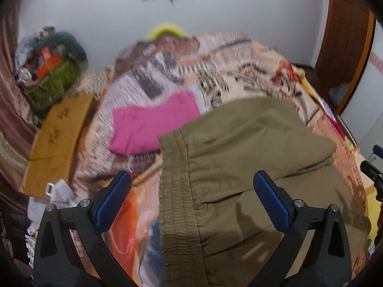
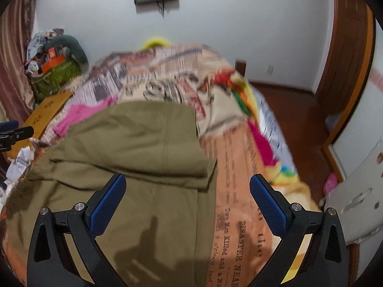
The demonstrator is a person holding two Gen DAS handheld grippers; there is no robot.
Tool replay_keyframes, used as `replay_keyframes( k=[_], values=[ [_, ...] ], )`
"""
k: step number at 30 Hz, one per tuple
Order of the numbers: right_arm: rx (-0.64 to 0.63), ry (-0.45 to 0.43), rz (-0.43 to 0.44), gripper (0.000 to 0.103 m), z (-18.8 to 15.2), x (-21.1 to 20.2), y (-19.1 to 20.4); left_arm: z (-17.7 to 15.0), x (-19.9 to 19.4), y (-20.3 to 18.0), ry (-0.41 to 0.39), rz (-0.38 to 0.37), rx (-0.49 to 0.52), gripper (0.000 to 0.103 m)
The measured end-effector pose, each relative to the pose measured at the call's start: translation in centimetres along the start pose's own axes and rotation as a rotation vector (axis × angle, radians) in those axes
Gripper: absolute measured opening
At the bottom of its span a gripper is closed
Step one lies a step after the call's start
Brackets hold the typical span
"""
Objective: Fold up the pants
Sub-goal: 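Grasp the elastic waistband with the left gripper while the right gripper grasps the pant leg edge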
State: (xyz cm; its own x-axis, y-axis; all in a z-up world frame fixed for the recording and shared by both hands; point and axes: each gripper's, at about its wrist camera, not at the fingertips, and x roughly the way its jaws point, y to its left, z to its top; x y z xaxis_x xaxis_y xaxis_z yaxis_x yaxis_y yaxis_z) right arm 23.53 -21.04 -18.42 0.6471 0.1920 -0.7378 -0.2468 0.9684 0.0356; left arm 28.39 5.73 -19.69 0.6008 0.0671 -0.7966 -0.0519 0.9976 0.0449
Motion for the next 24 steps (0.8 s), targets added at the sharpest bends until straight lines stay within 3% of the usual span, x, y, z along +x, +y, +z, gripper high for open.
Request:
replay_keyframes(
  k=[9, 13, 15, 19, 24],
  values=[
    [0.018, 0.18, 0.073, 0.097, -0.9, 5.9, -2.3, -0.7, 4.4, 1.7, 0.132, 0.001, 0.028, 0.103],
    [-0.009, 0.262, 0.11, 0.086, -0.8, 8.4, -2.9, -1.0, 6.4, 2.2, 0.198, 0.021, 0.04, 0.103],
    [-0.012, 0.302, 0.129, 0.079, -0.7, 9.6, -3.2, -1.3, 6.9, 2.4, 0.218, 0.028, 0.051, 0.094],
    [0.063, 0.322, 0.234, 0.063, -0.9, 10.3, -4.0, -2.0, 7.9, 2.1, 0.251, 0.025, 0.08, 0.09],
    [0.077, 0.31, 0.25, 0.05, -1.3, 9.6, -4.2, -2.6, 8.4, 1.4, 0.255, 0.023, 0.112, 0.085]
  ],
)
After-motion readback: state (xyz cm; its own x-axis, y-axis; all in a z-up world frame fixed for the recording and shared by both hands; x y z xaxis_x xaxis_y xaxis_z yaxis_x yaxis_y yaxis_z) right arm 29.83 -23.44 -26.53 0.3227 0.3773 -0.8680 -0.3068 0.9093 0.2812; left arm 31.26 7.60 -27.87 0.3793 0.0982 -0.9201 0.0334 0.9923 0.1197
